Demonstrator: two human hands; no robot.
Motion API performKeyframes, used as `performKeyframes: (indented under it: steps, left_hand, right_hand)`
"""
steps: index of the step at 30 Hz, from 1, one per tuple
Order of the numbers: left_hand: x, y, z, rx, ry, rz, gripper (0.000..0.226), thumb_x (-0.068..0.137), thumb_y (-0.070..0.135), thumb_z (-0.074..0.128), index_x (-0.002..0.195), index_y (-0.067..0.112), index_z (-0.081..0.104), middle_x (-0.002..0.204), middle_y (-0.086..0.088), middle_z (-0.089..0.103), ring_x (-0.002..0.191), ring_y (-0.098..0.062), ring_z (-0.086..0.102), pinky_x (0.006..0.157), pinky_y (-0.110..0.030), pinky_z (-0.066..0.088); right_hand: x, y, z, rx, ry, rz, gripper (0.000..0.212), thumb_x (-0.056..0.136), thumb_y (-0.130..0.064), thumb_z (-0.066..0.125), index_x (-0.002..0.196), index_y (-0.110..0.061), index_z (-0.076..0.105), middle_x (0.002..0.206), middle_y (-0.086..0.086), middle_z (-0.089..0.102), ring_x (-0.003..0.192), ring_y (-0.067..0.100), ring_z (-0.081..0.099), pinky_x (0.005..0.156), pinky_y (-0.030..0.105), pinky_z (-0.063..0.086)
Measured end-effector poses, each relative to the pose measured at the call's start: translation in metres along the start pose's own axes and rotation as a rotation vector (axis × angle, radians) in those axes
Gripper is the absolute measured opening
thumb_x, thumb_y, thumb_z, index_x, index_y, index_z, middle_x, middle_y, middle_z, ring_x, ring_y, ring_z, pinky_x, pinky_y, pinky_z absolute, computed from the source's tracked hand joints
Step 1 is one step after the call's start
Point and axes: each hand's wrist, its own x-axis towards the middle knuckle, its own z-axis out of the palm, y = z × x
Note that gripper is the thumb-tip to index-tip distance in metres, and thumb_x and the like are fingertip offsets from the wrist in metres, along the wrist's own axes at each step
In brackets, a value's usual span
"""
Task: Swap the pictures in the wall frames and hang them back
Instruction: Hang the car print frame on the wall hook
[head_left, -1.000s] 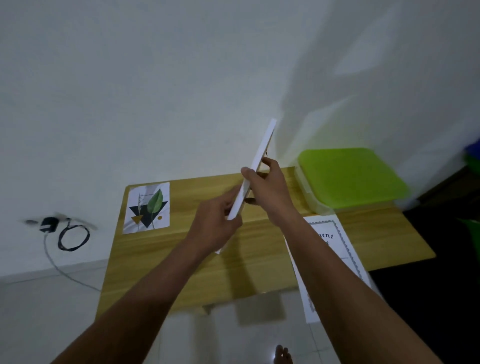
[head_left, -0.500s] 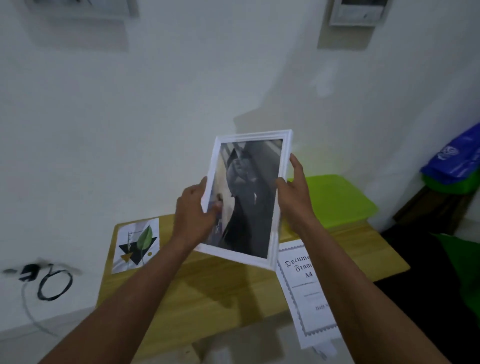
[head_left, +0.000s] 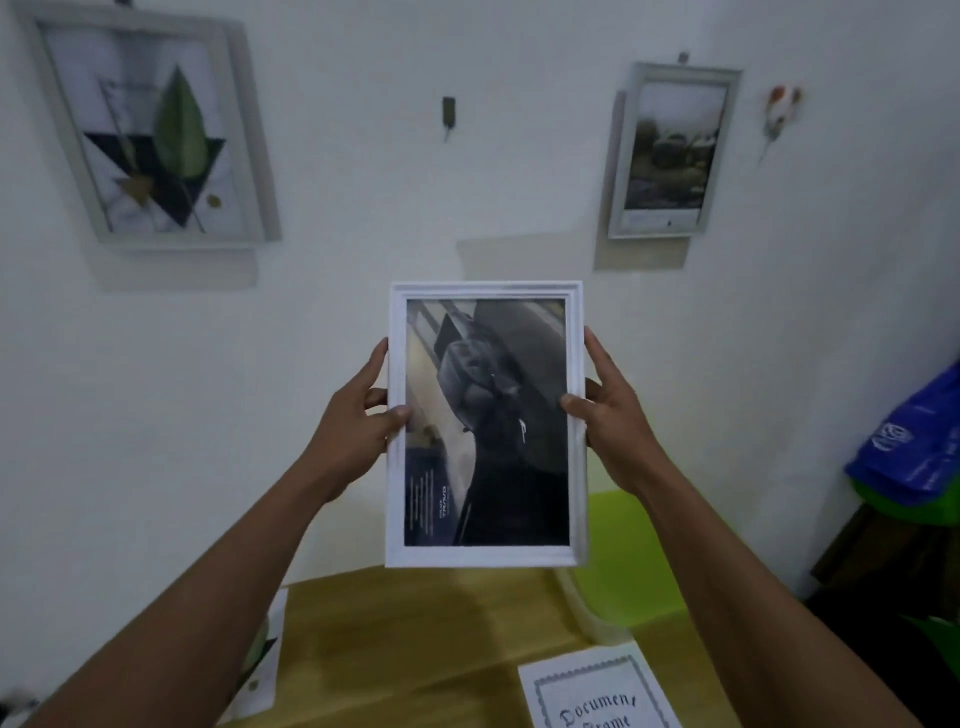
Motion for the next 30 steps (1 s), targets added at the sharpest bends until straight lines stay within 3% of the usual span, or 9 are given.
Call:
performKeyframes:
  steps: [4,8,10,13,16,22,26,28,30]
  left_hand:
    - [0.045,0.040,0.010,0.061,0.088,0.125,0.076,0.095,0.014,0.059,0.146,0.055,0.020,0.119,-0.001,0.061,0.101,-0.018,0.062,0.076,-0.032,0.058]
    - [0.088,0.074,0.015,0.134,0.211,0.200,0.076,0.095,0.012,0.058,0.148,0.050,0.020,0.117,-0.004,0.059,0.088,-0.012,0.065,0.071,-0.023,0.057]
    - [0.107,0.084,0.012,0.164,0.269,0.223,0.076,0.095,0.012,0.058,0.149,0.048,0.019,0.117,-0.004,0.059,0.087,-0.011,0.065,0.070,-0.019,0.055]
    - [0.128,0.092,0.001,0.186,0.339,0.235,0.076,0.096,0.012,0.057,0.149,0.050,0.018,0.114,-0.004,0.060,0.082,-0.013,0.068,0.071,-0.026,0.058]
    - [0.146,0.093,-0.012,0.225,0.393,0.236,0.077,0.095,0.012,0.057,0.148,0.052,0.018,0.112,-0.002,0.060,0.079,-0.017,0.070,0.076,-0.036,0.060]
    - [0.177,0.096,-0.031,0.290,0.446,0.241,0.077,0.095,0.011,0.057,0.149,0.048,0.018,0.103,0.003,0.061,0.081,-0.010,0.065,0.075,-0.027,0.057]
    - [0.196,0.096,-0.034,0.342,0.463,0.251,0.077,0.095,0.010,0.057,0.151,0.044,0.018,0.103,0.003,0.061,0.080,-0.004,0.061,0.065,-0.009,0.047]
    - [0.203,0.093,-0.033,0.348,0.474,0.246,0.077,0.095,0.010,0.056,0.151,0.044,0.017,0.105,0.001,0.061,0.082,-0.006,0.061,0.067,-0.012,0.048]
    - [0.208,0.087,-0.031,0.346,0.483,0.253,0.077,0.095,0.010,0.055,0.151,0.045,0.015,0.106,-0.001,0.062,0.086,-0.013,0.063,0.074,-0.020,0.053]
  right_hand:
    - [0.055,-0.030,-0.019,-0.082,-0.023,-0.143,0.091,0.091,0.007,0.056,0.149,-0.054,0.021,0.159,-0.018,0.024,0.137,0.020,0.045,0.108,0.050,0.044]
    - [0.107,-0.058,-0.027,-0.066,-0.039,-0.217,0.088,0.094,0.006,0.055,0.153,-0.045,0.014,0.153,-0.024,0.020,0.127,0.011,0.045,0.086,0.019,0.054]
    - [0.132,-0.069,-0.026,-0.065,-0.056,-0.247,0.088,0.093,0.008,0.055,0.154,-0.042,0.014,0.148,-0.021,0.025,0.113,0.001,0.053,0.075,0.013,0.053]
    - [0.169,-0.080,-0.019,-0.073,-0.097,-0.283,0.091,0.091,0.010,0.056,0.155,-0.040,0.013,0.143,-0.021,0.029,0.098,-0.008,0.060,0.073,0.017,0.055]
    - [0.195,-0.086,-0.006,-0.092,-0.124,-0.304,0.092,0.091,0.008,0.057,0.155,-0.040,0.011,0.147,-0.017,0.029,0.099,0.002,0.060,0.075,0.020,0.057]
    - [0.234,-0.084,0.017,-0.154,-0.088,-0.352,0.092,0.092,0.003,0.059,0.154,-0.043,0.010,0.155,-0.015,0.025,0.099,0.006,0.058,0.074,0.022,0.057]
    - [0.255,-0.080,0.022,-0.174,-0.068,-0.316,0.093,0.093,0.001,0.058,0.153,-0.047,0.007,0.132,-0.022,0.035,0.093,0.008,0.059,0.079,0.027,0.056]
    - [0.262,-0.077,0.023,-0.206,-0.061,-0.310,0.094,0.094,-0.001,0.058,0.152,-0.051,0.004,0.123,-0.022,0.038,0.092,0.010,0.059,0.082,0.030,0.055]
    - [0.265,-0.075,0.025,-0.227,-0.046,-0.317,0.095,0.095,-0.002,0.058,0.151,-0.053,0.001,0.128,-0.017,0.038,0.099,0.014,0.058,0.084,0.030,0.053]
